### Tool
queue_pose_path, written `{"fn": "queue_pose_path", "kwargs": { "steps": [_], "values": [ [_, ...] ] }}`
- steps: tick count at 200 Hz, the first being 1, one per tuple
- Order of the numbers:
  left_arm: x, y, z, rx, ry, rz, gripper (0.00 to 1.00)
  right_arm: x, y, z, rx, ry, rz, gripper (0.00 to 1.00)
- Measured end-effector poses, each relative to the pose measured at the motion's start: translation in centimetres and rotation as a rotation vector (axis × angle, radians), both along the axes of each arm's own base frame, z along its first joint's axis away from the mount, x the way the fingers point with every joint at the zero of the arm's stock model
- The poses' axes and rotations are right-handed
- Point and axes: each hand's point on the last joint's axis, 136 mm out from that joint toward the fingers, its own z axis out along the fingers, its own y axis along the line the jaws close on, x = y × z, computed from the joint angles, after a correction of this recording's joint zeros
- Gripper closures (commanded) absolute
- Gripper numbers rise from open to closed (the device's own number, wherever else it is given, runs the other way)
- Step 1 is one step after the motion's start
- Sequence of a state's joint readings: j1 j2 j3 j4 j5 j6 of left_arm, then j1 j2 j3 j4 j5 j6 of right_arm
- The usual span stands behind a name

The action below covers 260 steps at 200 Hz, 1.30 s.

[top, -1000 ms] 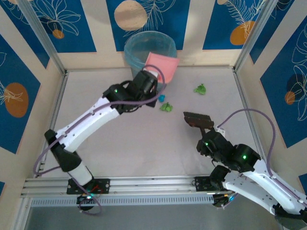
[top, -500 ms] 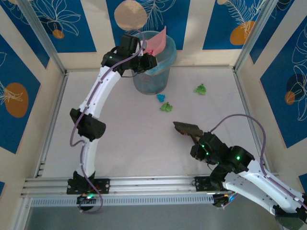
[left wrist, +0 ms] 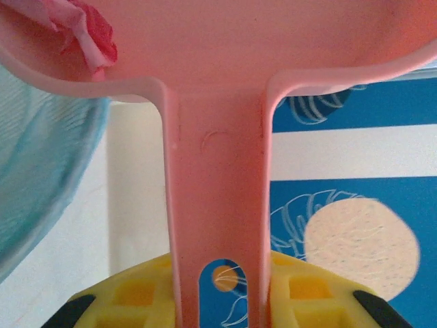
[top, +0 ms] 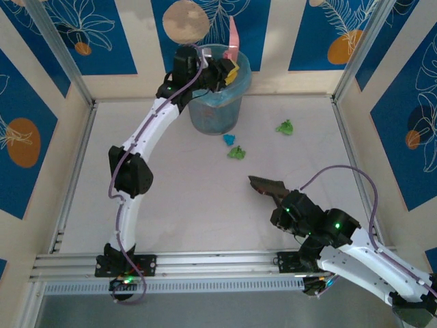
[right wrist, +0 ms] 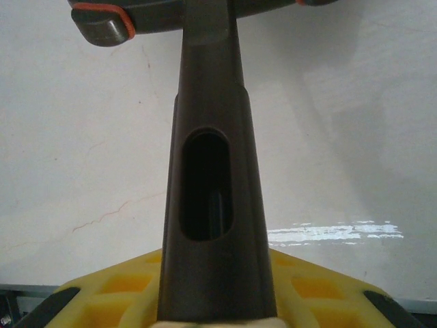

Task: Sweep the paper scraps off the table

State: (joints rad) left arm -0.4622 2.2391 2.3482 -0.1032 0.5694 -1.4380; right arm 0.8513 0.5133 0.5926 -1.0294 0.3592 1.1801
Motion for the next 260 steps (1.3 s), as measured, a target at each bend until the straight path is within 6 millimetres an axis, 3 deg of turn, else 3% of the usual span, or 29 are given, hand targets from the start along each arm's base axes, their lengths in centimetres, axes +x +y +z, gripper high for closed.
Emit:
{"fn": "queue_pose_path", "kwargs": {
  "steps": [27,82,134,171,218,260],
  "values": [
    [1.0,0.2,2.7,-0.167,-0.029,0.041,1.00,0.0,-0.2,-0.1,0.001,0.005,-0.019,1.00],
    [1.7,1.2,5.7,-0.371,-0.067,0.085,1.00,-0.1,-0.4,-0.2,0.002,0.015,-0.047,1.00],
    [2.4,1.4,3.5,-0.426,-0.012,0.103,1.00,0.0,-0.5,-0.2,0.006,0.016,-0.070,1.00],
    [1.8,1.3,4.4,-0.443,-0.035,0.082,1.00,0.1,-0.6,-0.2,0.002,0.012,-0.082,1.00],
    [-1.6,0.3,5.7,-0.401,-0.083,0.012,1.00,-0.1,-1.4,-0.2,-0.016,0.021,-0.124,1.00],
    [-9.0,-2.9,6.0,-0.288,-0.156,-0.102,1.00,-0.6,-2.7,1.4,-0.004,0.020,-0.193,1.00]
  ]
}}
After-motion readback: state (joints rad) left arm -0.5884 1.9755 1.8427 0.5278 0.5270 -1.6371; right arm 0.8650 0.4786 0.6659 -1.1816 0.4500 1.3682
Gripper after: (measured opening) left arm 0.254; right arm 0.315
